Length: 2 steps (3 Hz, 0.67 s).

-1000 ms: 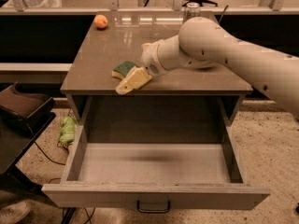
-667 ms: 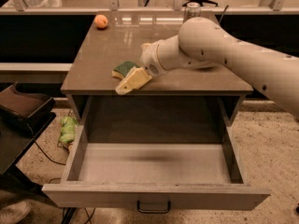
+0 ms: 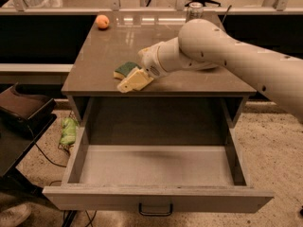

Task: Move sponge near orange

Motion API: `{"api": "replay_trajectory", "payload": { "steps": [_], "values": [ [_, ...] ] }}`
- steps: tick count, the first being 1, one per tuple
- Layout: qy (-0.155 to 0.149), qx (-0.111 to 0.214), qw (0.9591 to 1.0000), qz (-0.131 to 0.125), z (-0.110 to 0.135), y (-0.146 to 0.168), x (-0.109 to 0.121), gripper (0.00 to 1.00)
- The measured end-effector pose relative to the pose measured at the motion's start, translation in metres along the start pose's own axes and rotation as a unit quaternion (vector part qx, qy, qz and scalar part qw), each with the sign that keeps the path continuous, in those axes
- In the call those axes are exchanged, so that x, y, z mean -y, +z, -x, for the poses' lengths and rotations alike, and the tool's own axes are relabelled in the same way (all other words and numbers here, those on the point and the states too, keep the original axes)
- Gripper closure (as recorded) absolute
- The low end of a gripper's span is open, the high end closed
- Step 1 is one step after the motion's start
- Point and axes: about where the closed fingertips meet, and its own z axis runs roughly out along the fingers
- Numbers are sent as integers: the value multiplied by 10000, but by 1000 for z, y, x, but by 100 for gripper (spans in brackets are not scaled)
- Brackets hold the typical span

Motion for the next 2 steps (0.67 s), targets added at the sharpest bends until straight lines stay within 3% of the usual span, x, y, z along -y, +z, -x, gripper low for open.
{"api": "replay_trajectory", "payload": {
  "steps": [2],
  "values": [
    [-14, 3, 10000, 31, 2, 3, -3, 64]
  ]
}}
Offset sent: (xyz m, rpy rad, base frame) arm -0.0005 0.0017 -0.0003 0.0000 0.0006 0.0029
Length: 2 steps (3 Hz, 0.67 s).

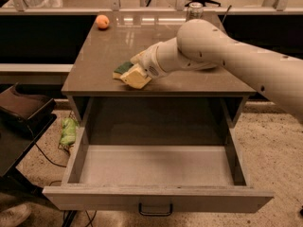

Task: Move sponge near orange

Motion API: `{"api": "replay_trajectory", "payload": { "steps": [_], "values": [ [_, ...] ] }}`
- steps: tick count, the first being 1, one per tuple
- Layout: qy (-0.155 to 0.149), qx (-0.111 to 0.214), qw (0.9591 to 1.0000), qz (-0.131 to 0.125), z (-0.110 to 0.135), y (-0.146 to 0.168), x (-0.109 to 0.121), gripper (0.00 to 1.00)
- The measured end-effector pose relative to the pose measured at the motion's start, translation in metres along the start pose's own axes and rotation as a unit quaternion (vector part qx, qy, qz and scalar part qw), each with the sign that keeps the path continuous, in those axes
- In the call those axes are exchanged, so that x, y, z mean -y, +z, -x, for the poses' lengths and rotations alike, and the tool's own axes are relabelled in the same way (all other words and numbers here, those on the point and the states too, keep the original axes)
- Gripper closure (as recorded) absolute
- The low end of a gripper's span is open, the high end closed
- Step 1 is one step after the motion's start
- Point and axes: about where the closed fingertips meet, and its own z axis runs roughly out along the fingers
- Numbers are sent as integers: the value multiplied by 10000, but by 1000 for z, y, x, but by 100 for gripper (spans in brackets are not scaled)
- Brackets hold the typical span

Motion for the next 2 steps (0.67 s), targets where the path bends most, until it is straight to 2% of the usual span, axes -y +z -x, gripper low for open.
{"api": "replay_trajectory", "payload": {
  "steps": [1, 2],
  "values": [
    [-10, 2, 10000, 22, 1, 2, -2, 95],
    [-14, 3, 10000, 30, 2, 3, -3, 100]
  ]
}}
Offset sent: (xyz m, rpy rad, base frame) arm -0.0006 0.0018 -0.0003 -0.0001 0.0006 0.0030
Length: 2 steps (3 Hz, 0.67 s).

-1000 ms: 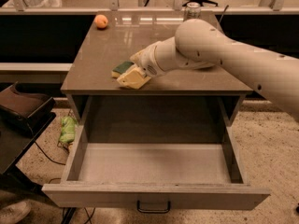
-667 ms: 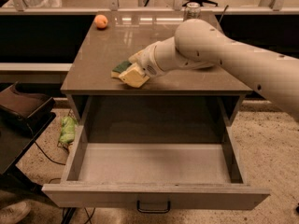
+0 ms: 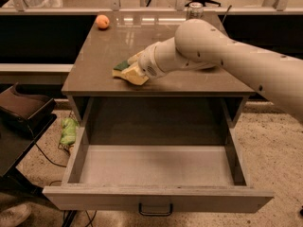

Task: Move sponge near orange

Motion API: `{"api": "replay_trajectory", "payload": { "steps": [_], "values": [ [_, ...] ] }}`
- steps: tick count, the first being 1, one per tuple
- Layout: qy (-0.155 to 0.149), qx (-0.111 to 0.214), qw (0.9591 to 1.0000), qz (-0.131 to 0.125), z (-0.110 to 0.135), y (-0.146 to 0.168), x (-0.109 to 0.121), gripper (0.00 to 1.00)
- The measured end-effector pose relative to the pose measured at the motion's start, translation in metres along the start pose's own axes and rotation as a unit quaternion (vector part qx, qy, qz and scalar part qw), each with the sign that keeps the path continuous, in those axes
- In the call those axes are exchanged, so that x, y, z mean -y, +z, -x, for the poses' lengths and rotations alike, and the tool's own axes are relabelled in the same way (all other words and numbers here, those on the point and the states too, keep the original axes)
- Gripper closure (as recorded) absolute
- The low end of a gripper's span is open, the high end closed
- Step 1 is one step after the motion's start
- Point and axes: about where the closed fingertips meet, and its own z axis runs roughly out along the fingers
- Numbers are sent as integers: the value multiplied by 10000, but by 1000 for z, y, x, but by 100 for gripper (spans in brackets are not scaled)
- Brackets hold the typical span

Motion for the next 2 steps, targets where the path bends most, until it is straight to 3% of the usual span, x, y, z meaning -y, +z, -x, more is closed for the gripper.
{"api": "replay_trajectory", "payload": {
  "steps": [1, 2],
  "values": [
    [0, 0, 10000, 1, 0, 0, 0, 100],
    [-7, 2, 10000, 16, 1, 1, -1, 85]
  ]
}}
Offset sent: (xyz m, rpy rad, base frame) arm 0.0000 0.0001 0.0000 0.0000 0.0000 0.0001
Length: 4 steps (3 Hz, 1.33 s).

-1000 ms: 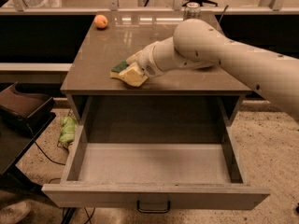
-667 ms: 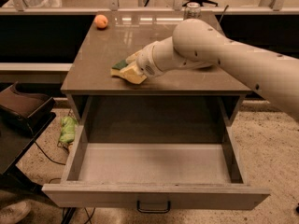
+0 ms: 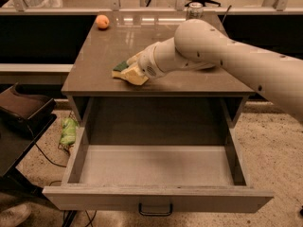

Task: Move sponge near orange

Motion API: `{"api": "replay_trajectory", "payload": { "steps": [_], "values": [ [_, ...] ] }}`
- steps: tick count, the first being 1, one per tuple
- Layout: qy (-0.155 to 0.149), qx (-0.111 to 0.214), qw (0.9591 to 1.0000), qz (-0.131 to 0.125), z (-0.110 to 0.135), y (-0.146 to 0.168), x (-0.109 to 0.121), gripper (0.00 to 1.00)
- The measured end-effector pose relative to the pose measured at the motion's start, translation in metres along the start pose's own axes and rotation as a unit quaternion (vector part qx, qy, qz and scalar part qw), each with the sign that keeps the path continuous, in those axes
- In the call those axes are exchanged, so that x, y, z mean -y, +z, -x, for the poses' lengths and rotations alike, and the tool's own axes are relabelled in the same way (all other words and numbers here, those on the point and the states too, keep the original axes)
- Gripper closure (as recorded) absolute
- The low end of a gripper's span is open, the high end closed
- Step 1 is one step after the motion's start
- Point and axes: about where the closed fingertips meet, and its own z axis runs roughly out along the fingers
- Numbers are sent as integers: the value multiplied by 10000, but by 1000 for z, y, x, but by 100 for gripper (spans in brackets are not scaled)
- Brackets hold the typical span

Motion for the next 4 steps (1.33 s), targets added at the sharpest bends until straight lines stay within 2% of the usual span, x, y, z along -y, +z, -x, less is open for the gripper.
{"api": "replay_trajectory", "payload": {
  "steps": [1, 3, 4],
  "values": [
    [-7, 2, 10000, 16, 1, 1, -1, 60],
    [-22, 4, 10000, 46, 3, 4, -4, 15],
    [-29, 6, 10000, 62, 3, 5, -6, 0]
  ]
}}
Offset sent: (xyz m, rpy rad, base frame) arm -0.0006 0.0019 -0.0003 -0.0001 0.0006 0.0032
